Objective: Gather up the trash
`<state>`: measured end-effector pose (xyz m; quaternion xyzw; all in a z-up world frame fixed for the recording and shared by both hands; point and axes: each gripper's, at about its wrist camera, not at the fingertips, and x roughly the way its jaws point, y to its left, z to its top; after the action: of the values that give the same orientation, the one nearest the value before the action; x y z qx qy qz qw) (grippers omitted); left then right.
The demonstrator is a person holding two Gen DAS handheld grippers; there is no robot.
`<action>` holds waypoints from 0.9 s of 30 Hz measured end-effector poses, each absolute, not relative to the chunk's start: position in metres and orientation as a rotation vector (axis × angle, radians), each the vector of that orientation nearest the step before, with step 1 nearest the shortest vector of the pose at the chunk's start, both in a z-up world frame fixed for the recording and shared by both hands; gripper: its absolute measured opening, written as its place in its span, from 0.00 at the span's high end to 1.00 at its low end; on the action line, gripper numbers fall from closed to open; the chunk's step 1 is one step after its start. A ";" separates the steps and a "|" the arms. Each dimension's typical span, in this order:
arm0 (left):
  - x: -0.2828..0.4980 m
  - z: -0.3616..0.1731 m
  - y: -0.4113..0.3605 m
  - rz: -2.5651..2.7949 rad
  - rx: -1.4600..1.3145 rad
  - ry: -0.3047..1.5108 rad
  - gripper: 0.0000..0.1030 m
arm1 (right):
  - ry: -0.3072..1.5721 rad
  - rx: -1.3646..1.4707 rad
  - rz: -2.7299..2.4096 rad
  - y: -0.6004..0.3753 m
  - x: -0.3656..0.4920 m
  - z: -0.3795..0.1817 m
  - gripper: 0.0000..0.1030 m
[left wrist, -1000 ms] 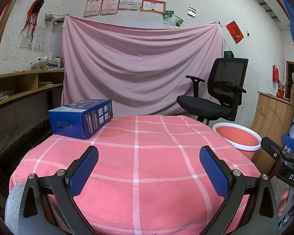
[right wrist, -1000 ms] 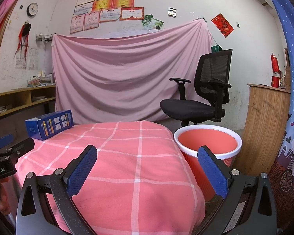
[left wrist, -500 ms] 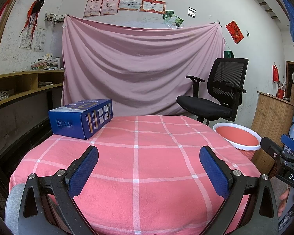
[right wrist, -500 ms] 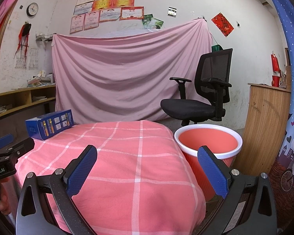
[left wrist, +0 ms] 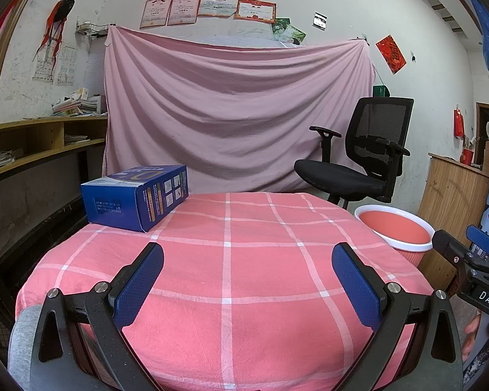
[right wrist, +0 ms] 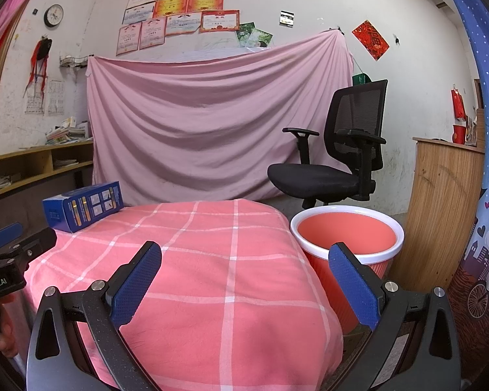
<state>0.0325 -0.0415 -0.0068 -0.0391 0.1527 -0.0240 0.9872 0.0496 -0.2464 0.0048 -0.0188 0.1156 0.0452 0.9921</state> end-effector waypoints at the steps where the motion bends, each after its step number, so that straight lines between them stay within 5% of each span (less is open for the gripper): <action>1: 0.033 -0.007 -0.041 -0.048 -0.079 0.307 0.02 | 0.232 -0.037 0.090 -0.246 0.050 0.005 0.00; 27: 0.032 -0.007 -0.043 -0.047 -0.078 0.308 0.02 | 0.236 -0.037 0.091 -0.241 0.045 0.003 0.00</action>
<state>0.0321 -0.0426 -0.0068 -0.0387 0.1533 -0.0236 0.9871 0.0448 -0.2413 0.0027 -0.0184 0.1175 0.0456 0.9919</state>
